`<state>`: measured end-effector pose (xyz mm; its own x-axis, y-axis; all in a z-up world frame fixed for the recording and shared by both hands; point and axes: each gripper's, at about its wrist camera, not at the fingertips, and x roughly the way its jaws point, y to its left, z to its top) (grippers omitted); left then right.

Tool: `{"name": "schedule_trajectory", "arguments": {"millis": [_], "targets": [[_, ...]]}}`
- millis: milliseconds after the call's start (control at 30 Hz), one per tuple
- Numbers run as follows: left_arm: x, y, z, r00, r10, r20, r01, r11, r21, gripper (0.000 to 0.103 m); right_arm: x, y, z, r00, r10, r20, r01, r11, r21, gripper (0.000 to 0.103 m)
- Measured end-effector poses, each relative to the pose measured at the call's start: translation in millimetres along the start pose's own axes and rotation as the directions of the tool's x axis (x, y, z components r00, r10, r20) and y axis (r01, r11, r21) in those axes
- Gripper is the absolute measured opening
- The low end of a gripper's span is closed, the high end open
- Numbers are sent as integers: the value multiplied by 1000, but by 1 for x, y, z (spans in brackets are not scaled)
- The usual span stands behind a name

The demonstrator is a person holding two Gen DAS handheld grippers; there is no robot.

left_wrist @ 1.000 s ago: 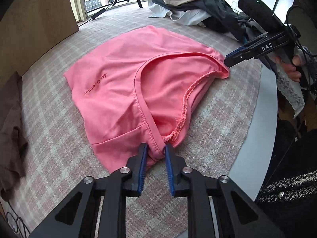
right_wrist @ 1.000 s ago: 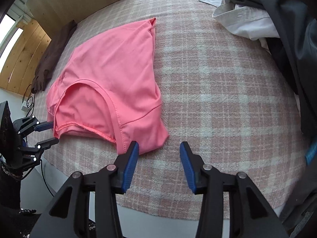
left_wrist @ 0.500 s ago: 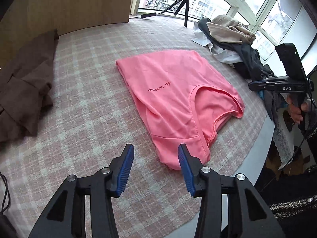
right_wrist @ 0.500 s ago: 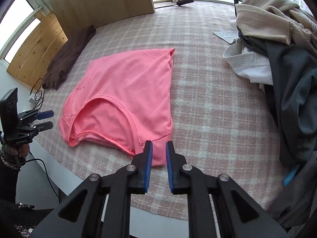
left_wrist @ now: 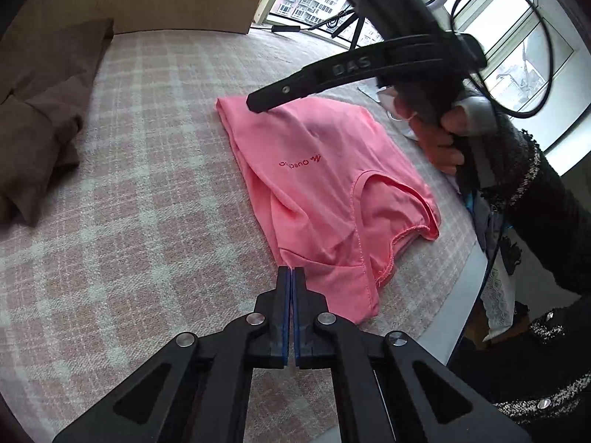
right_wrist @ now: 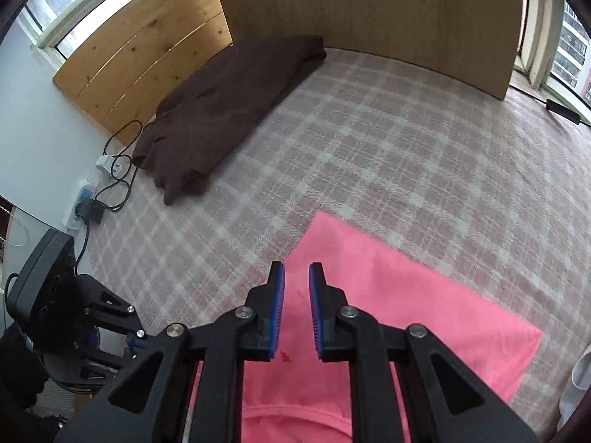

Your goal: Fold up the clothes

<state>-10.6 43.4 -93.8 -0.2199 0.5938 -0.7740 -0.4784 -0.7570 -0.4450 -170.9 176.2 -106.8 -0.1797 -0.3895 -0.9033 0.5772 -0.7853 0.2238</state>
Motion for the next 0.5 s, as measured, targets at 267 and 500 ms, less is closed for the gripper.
{"name": "schedule_trajectory", "arguments": {"millis": [267, 500], "targets": [[1, 3, -15, 998, 64, 25, -61, 991, -116, 0, 27, -17, 7, 1000, 2, -8, -2, 999, 45, 4], [-23, -2, -6, 991, 127, 45, -123, 989, -84, 11, -38, -12, -12, 978, 154, 140, -165, 983, 75, 8]]}}
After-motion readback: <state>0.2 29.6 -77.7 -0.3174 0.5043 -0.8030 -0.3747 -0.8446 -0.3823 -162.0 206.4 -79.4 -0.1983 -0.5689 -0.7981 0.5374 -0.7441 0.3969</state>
